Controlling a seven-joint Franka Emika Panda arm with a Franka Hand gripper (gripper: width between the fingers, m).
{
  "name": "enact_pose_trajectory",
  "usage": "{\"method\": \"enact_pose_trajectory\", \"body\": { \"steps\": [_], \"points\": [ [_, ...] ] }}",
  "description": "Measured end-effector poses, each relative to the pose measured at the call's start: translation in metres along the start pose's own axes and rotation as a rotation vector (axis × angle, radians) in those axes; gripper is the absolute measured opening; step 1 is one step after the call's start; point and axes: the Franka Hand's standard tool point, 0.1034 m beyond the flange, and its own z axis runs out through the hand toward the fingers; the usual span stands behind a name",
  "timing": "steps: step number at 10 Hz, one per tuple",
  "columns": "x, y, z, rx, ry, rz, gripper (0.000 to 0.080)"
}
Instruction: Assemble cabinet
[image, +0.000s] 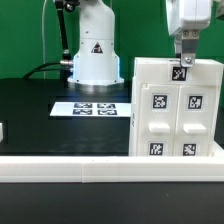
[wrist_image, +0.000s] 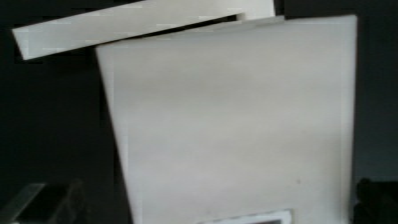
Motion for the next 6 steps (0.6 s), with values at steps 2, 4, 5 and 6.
{"method": "enact_pose_trajectory", "body": {
  "steps": [2, 4, 5, 6],
  "points": [
    [-0.0015, 0.0006, 0.0001, 0.0, -0.001, -0.015, 0.0796],
    [-0.0028, 0.001, 0.0001, -0.001, -0.002, -0.027, 0.0796],
    [-0.0035, 0.0013, 0.0001, -0.001, -0.003, -0.035, 0.0797],
    [-0.0045, 0.0016, 0.0001, -0.001, -0.006, -0.039, 0.0797]
  ]
}}
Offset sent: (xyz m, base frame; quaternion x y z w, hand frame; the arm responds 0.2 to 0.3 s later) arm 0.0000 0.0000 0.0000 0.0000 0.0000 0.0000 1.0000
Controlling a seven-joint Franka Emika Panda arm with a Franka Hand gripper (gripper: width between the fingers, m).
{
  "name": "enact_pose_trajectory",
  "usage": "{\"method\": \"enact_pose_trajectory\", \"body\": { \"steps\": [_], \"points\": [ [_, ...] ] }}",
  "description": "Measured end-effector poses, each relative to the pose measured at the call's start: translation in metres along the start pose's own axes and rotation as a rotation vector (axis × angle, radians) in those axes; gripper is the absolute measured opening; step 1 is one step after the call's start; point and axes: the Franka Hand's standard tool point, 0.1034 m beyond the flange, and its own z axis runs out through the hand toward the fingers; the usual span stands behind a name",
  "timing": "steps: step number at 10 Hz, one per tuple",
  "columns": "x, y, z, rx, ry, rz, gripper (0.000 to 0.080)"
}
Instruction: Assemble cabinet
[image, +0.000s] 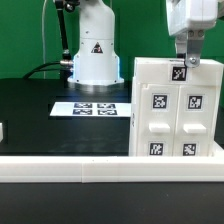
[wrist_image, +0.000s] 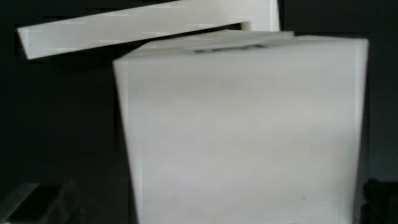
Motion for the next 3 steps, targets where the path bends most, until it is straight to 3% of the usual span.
{"method": "enact_pose_trajectory", "body": {
  "steps": [3],
  "points": [
    [-0.0022, 0.0007, 0.0, -0.001, -0.004, -0.018, 0.0797]
  ]
}}
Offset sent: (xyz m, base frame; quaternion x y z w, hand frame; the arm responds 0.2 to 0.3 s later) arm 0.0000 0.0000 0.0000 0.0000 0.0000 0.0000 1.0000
